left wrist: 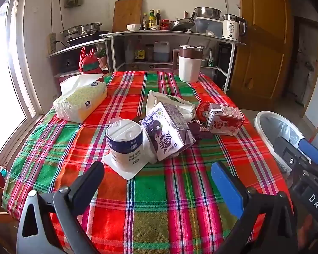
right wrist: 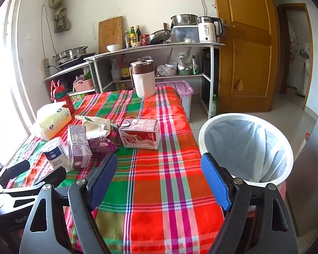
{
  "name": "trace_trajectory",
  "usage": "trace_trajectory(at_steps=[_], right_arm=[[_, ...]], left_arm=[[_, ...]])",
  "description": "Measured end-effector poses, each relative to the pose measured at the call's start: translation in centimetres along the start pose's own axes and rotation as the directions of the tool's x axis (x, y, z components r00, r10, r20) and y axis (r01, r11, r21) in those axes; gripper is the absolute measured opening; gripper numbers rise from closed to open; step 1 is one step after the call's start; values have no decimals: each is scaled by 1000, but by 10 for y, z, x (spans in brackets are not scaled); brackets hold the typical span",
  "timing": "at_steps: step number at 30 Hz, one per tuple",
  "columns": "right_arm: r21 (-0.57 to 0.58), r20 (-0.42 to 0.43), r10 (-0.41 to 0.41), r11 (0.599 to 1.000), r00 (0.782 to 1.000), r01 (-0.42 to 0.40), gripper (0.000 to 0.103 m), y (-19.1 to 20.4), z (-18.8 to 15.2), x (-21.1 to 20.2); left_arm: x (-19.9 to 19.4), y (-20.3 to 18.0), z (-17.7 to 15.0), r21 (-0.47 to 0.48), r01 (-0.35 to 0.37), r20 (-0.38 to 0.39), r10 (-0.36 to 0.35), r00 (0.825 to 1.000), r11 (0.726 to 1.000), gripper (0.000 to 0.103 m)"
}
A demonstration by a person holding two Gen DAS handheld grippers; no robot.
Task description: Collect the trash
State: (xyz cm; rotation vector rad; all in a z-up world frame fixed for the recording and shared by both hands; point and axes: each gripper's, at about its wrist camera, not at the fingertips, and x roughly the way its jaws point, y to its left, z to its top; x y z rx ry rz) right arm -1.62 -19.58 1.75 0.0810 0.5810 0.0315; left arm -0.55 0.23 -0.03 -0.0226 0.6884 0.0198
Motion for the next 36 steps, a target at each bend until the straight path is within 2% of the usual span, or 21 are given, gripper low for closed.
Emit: trace_trajectory(at_steps=[36], right_arm=[[2,-6,-1,1000,1000,1,81,1,-2,1]], left_arm=[[-1,-2,-1,-2,7,-6,-8,1000,1000,102]])
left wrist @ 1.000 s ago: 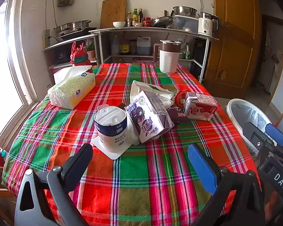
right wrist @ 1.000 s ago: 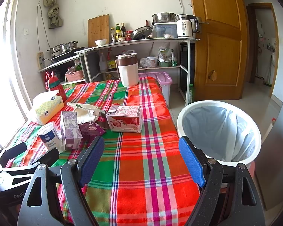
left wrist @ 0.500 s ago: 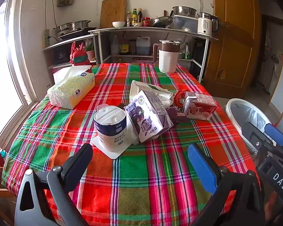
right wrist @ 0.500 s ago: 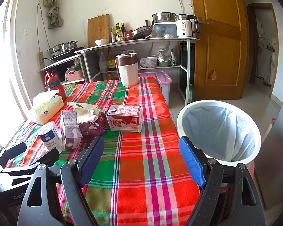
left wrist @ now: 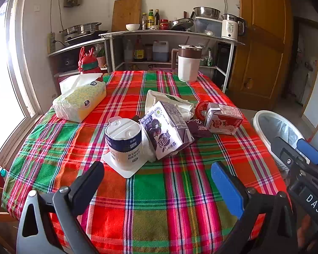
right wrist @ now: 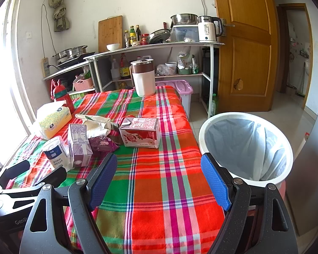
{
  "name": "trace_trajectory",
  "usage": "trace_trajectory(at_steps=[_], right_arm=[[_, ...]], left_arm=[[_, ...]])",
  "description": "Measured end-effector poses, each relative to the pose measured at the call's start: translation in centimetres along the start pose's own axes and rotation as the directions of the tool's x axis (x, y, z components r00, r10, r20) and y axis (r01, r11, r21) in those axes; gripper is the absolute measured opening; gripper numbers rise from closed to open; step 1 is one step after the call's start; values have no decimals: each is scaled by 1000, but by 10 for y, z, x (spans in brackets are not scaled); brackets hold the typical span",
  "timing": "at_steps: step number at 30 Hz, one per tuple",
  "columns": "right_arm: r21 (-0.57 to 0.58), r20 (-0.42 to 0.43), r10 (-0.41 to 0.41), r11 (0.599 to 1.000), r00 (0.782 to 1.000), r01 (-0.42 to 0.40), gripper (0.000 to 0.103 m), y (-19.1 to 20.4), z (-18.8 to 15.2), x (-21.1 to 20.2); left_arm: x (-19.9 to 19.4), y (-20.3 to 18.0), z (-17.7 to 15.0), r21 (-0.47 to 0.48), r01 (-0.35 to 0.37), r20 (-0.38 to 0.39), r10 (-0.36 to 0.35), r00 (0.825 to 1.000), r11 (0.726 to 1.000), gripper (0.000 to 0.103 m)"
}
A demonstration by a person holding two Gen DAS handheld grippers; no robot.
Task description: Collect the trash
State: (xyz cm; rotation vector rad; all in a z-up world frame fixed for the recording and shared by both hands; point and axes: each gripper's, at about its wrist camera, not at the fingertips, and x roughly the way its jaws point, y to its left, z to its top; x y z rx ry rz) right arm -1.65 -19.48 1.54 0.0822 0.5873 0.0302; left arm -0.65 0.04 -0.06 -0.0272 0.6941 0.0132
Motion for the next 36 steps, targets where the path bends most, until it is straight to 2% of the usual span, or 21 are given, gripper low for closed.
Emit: trace_trajectory(at_steps=[36], right_arm=[[0,-3,2,1000,1000,-2,81,-1,1,0]], left_arm=[[-3,2,2,0,8,-3,-8,1000,1000,102]])
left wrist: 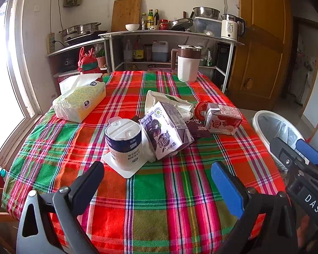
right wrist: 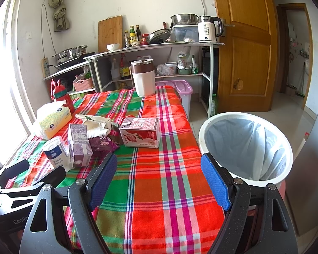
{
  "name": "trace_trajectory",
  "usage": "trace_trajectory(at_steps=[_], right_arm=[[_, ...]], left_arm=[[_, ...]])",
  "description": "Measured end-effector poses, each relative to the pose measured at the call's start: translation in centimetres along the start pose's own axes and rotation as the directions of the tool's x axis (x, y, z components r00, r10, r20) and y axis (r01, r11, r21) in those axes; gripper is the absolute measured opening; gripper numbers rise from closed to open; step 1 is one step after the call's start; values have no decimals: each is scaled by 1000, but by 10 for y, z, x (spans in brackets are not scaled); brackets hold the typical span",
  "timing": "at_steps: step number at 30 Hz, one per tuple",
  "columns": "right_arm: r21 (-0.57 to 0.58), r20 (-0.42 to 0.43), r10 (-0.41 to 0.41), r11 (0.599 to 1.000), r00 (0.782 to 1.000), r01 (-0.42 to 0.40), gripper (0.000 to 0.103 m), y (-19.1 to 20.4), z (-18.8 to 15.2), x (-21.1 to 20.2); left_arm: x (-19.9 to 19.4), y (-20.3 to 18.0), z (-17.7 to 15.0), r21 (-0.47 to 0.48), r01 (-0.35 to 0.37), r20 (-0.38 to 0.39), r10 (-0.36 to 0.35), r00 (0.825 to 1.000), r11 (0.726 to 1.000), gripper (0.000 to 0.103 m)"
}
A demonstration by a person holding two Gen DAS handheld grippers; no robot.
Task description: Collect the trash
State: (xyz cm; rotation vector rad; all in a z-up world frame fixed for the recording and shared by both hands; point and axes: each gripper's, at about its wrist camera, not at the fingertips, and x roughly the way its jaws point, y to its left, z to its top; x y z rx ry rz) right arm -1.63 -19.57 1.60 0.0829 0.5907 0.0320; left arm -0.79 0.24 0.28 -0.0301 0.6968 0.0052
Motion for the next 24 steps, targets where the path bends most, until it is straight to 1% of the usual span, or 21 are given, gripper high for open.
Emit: trace_trajectory(at_steps=[4,9,13,14,16,20,22,24], right_arm=[[9,-10,29,1000,1000,-29,81,-3,1,5],[28,-6,34,999,999,-34,81,-14,9,21],[52,-50,121,992,991,-119,81,-25,20,51],[60,-62,129,990,990,-125,81,-26,22,57],[59,-63,174,984,983,-171,81,-27,26,69],[21,-105,242,970,964,-241,81,-22,39,97],[-20,-119,274,960,954,-278,81,-17,45,109],[-41,-132,279,957,951,-286,81,-15,53,120]], left_arm=[[3,7,2,-9,16,-7,-16,1000,1000,102],[10,26,6,-16,5,-13,-5,1000,1000,102],[17,47,11,-56,22,-24,-23,999,998,102],[18,52,11,-64,25,-23,-27,999,998,102],[22,61,13,-72,25,-27,-27,999,997,102],[31,76,14,-84,26,-45,-30,999,996,102],[35,82,14,-102,33,-52,-38,998,994,102],[37,84,15,-104,47,-47,-52,998,993,102]])
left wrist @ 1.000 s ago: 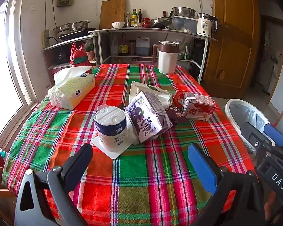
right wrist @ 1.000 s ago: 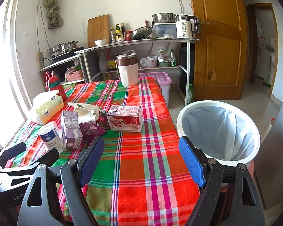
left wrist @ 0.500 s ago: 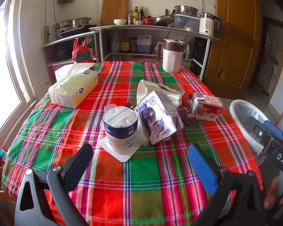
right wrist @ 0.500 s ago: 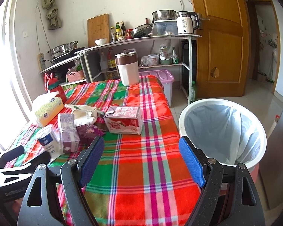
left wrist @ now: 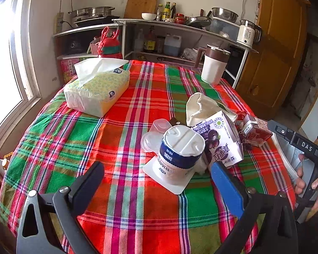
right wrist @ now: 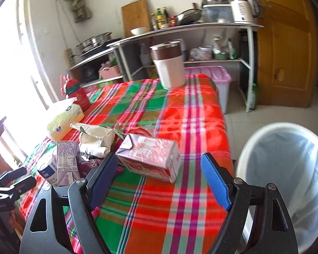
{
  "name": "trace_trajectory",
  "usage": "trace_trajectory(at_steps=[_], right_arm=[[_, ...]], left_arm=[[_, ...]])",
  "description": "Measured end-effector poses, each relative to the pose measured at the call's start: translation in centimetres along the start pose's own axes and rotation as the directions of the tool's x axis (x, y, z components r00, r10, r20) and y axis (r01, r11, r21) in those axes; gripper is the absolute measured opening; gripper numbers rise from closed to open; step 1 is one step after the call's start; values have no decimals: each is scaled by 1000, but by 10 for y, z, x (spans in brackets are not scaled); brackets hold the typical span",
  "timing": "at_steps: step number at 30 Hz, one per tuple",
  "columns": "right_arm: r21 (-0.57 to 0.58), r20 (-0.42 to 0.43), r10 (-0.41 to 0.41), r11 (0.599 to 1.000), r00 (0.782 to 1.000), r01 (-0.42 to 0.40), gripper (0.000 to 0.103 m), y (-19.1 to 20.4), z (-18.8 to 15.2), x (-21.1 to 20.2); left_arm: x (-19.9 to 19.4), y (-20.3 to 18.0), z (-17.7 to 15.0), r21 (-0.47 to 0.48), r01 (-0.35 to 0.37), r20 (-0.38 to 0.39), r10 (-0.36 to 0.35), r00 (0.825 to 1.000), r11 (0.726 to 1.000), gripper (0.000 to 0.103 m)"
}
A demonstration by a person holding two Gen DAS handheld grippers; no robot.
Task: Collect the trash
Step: 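Grasp the white yogurt cup with the left tool while the right tool grasps the pink milk carton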
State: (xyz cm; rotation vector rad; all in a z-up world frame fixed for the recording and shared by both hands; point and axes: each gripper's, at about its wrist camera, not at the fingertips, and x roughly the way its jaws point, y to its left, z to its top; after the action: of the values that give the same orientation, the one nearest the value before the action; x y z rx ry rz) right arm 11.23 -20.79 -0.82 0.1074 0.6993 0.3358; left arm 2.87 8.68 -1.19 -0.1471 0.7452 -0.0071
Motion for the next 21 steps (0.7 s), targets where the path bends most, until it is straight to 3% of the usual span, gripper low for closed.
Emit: trace_trajectory(at_steps=[4,8,14,16,21], right_arm=[[-16,-9,24,1000,1000,-24,81,-2,14,15],[-106,-52,63,992,997,-68,81,6,18,35],[-103,-110,168,978,980,-179,81,2,12,45],[-122,-135,201,968,970,-217,81,5,10,43],[-165,-200,213,955,957,-247,81,10,2,39]], left_arm=[[7,1,1,9,27,-6,-27,1000,1000,102],[20,3,3,-1,34,-35,-34,999,999,102],[32,0,6,3,73,-47,-73,996,997,102],[37,2,7,-13,86,-62,-87,994,996,96],[41,7,7,-37,95,-75,-97,992,995,93]])
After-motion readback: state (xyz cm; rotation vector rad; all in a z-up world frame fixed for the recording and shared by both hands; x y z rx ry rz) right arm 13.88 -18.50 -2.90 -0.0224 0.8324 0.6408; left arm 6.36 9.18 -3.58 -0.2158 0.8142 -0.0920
